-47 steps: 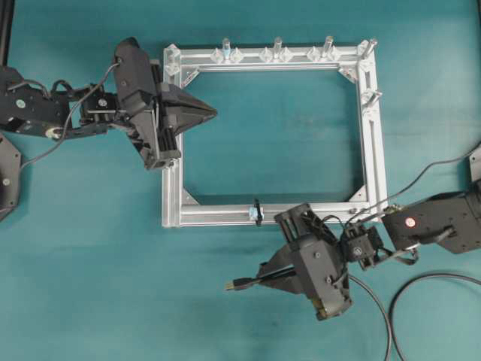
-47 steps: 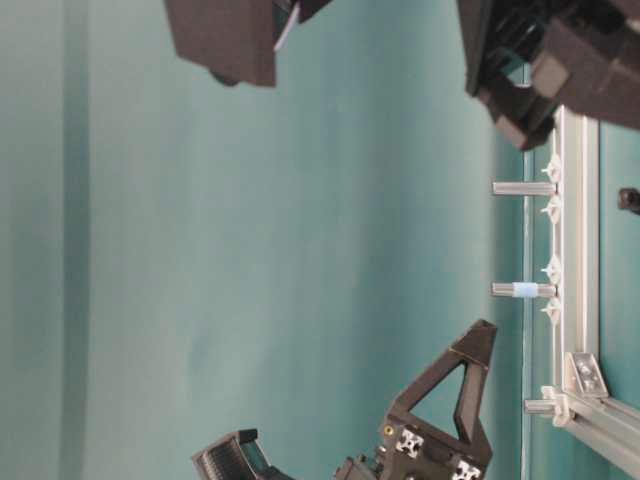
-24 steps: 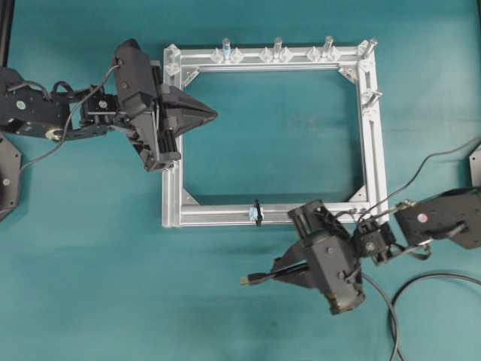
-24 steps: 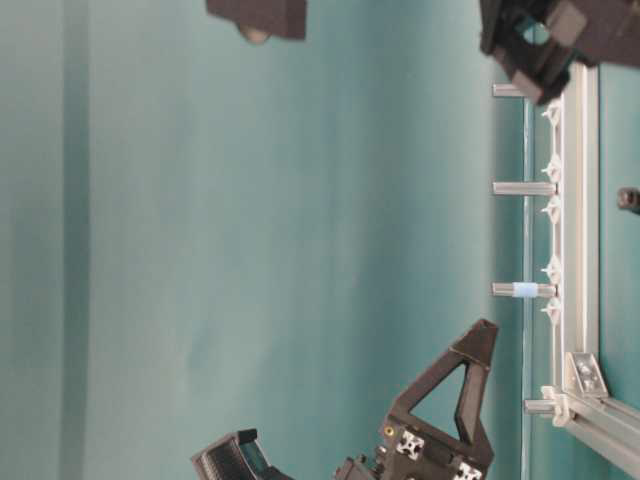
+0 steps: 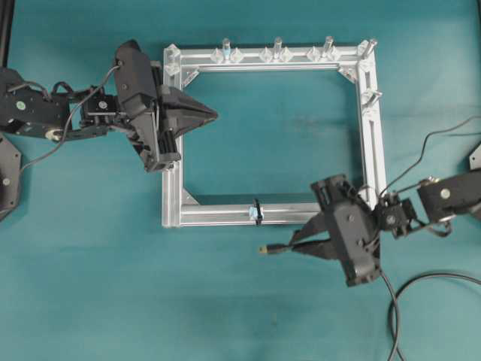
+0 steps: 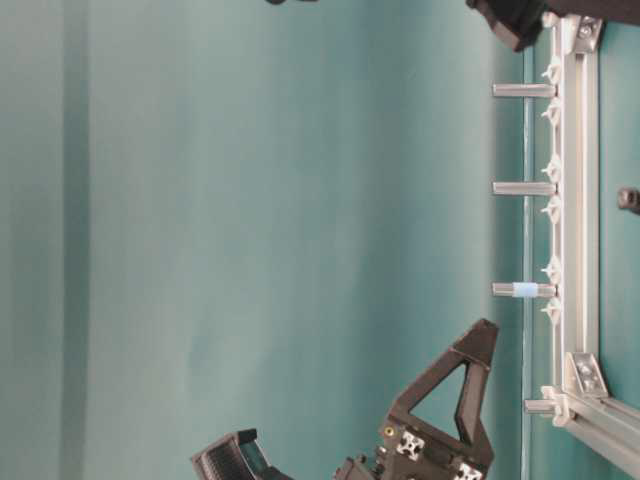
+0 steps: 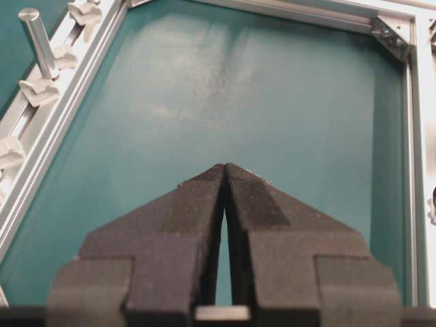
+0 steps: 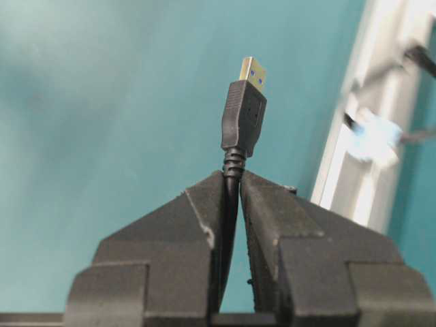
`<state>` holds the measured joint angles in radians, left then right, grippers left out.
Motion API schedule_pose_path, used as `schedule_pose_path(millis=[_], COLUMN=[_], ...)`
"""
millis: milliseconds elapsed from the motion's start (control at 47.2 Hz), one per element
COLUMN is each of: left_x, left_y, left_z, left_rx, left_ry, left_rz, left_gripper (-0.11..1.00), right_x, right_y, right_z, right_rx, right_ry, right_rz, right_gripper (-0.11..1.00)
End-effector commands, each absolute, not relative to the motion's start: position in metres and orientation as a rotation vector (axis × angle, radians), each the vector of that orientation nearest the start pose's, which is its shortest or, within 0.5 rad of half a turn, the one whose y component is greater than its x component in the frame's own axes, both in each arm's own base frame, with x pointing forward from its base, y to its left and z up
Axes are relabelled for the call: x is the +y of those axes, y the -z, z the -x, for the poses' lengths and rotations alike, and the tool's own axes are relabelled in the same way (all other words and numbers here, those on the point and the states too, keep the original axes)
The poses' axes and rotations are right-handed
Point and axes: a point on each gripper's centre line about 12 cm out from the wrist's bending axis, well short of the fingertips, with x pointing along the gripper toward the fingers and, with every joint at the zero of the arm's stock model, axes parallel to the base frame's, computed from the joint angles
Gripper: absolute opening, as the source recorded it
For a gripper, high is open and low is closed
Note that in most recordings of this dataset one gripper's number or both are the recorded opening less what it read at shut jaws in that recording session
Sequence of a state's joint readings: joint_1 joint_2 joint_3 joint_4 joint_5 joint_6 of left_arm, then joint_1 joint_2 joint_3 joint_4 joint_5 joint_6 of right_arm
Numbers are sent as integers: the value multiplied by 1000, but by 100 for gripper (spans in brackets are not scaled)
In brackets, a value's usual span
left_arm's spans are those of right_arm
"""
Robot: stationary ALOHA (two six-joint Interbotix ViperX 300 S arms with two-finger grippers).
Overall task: Insert the wire through the string loop located in the center.
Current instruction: 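Move the right gripper right and up to align the plug with the zip-tie loop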
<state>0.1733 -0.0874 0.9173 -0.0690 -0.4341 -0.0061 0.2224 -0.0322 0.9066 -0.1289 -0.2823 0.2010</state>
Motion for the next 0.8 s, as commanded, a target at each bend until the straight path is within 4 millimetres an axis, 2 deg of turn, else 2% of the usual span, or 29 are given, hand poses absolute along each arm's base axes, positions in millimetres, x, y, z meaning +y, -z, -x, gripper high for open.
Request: schedule_pose_path(millis=[0, 423, 783], left_x=[62, 62, 62], left_y=[-176, -176, -176], left_z=[-342, -342, -342], left_rx=[350, 351, 351], left_ry=[-209, -208, -209], left_rz=[92, 90, 92], left_gripper=[0, 0, 0], right_x=[72, 41, 38], right_y=[-145, -148, -147], right_z=[-330, -307, -305], right_rx=[564, 557, 560], right_ry=[-210, -131, -122], right_rz=[-28, -51, -52], right_gripper=[10, 10, 10])
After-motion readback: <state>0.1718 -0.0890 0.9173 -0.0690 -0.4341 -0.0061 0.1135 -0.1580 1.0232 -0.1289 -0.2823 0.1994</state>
